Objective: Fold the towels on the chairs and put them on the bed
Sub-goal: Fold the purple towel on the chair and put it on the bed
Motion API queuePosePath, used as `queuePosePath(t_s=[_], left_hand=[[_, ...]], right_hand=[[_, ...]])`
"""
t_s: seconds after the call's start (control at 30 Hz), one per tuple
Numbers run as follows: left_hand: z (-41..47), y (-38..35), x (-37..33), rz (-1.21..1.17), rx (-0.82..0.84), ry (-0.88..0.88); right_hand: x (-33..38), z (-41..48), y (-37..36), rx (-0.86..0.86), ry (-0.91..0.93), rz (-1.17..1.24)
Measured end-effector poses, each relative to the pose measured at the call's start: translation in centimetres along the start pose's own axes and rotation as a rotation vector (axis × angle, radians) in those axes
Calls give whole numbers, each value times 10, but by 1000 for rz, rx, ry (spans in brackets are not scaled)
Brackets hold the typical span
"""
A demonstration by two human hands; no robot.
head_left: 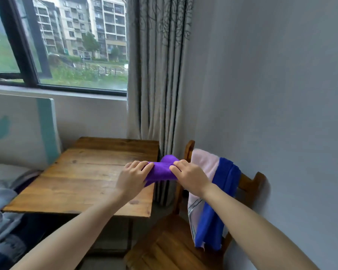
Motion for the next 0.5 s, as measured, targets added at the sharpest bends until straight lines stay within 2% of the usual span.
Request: queuePosePath(t_s=[0.17, 0.3, 0.5], left_hand=[[-25, 18, 10, 99, -4, 82], [-64, 50, 12, 218, -8, 288], [-160, 104, -15, 398, 33, 542]], right_hand=[[18, 18, -10, -51, 129, 71], [50, 39, 0, -137, 272, 187], [143, 43, 28, -196, 515, 403]])
Point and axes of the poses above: each hand's wrist, its own z-axis towards the middle knuckle, its own y-axis out of the back of the hand, x = y × z, the point moved 10 cm from there along z, towards the middle knuckle, and after that the axes turned 8 degrees about -z, right-handed, at the moved point
